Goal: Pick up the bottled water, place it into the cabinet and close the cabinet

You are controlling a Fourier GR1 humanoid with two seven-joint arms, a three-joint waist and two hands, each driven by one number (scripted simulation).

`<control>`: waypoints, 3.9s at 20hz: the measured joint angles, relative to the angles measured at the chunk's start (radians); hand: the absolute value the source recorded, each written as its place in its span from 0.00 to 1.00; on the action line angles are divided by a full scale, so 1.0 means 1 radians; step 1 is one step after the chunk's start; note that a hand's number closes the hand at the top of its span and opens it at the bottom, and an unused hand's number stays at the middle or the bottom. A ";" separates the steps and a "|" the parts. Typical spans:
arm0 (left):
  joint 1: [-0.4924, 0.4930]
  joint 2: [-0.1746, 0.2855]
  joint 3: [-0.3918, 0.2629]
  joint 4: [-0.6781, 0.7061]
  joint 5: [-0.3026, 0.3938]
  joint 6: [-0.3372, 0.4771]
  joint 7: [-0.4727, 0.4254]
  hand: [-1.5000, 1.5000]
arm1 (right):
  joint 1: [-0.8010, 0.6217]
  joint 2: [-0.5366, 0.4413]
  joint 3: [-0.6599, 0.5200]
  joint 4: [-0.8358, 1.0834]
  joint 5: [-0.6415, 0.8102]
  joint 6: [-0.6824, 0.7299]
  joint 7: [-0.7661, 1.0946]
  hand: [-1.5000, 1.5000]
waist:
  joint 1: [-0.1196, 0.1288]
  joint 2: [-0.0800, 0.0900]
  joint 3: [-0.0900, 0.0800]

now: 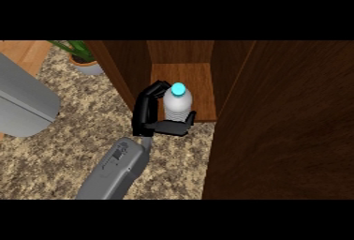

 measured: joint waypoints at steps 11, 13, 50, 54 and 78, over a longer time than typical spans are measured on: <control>-0.217 0.000 -0.010 0.221 0.125 0.117 0.040 1.00 | -0.023 -0.010 -0.057 0.000 -0.017 0.009 0.018 0.00 | -0.009 0.004 0.000; -0.238 0.000 -0.013 0.267 0.149 0.133 0.020 1.00 | -0.009 -0.014 -0.071 -0.001 -0.024 0.019 0.010 0.00 | -0.011 0.005 0.000; -0.598 0.007 0.155 0.937 0.195 0.159 -0.241 0.00 | 0.081 -0.011 -0.104 0.006 -0.061 0.130 -0.106 0.00 | -0.053 0.024 -0.001; -0.618 0.005 0.154 0.952 0.184 0.149 -0.251 0.00 | 0.082 -0.007 -0.103 0.006 -0.063 0.136 -0.106 0.00 | -0.057 0.024 -0.001; -0.444 0.000 0.079 0.546 0.277 -0.192 -0.190 1.00 | 0.108 0.007 -0.124 0.001 -0.059 0.146 -0.099 0.00 | 0.009 -0.004 0.000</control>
